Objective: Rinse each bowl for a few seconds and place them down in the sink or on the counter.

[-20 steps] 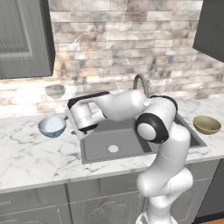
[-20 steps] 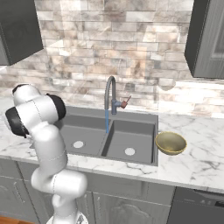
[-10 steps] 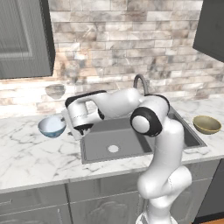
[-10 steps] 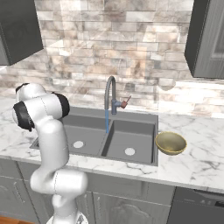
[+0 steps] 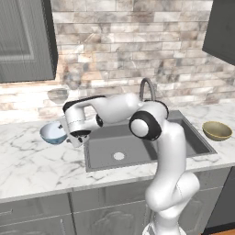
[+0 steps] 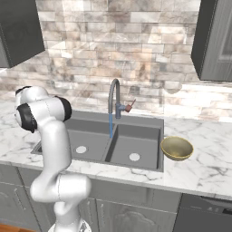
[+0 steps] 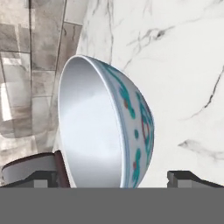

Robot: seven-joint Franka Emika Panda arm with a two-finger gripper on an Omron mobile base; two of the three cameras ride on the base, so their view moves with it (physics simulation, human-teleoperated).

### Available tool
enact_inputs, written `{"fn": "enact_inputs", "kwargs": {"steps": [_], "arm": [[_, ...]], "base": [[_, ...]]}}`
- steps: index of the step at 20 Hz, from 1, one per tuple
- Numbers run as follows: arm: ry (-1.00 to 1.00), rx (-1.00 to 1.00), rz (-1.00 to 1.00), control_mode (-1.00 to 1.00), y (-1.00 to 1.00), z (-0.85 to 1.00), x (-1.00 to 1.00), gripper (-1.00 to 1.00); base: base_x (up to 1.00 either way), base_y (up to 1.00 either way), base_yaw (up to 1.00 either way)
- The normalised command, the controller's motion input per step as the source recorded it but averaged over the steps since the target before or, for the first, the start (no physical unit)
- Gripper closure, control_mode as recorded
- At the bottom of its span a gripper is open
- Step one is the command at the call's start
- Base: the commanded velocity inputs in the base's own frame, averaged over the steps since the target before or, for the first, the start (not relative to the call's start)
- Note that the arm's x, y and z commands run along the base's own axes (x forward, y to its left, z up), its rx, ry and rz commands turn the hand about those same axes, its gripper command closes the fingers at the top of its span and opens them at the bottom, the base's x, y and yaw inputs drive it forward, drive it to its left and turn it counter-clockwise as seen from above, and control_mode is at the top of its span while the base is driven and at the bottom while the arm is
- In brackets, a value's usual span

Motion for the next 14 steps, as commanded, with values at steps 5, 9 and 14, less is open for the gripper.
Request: {"fn": "enact_inputs", "kwargs": {"steps": [5, 9, 14], "arm": [[-0.08, -0.04, 0.02, -1.00, 0.22, -0.19, 0.01, -1.00], [-0.09, -0.06, 0.03, -1.00, 0.19, -0.23, 0.00, -1.00], [-0.06, -0.08, 0.04, -1.00, 0.09, -0.32, 0.00, -1.00]], "base": [[0.00, 0.00, 0.00], [0.00, 0.00, 0.00], [0.00, 0.00, 0.00]]}}
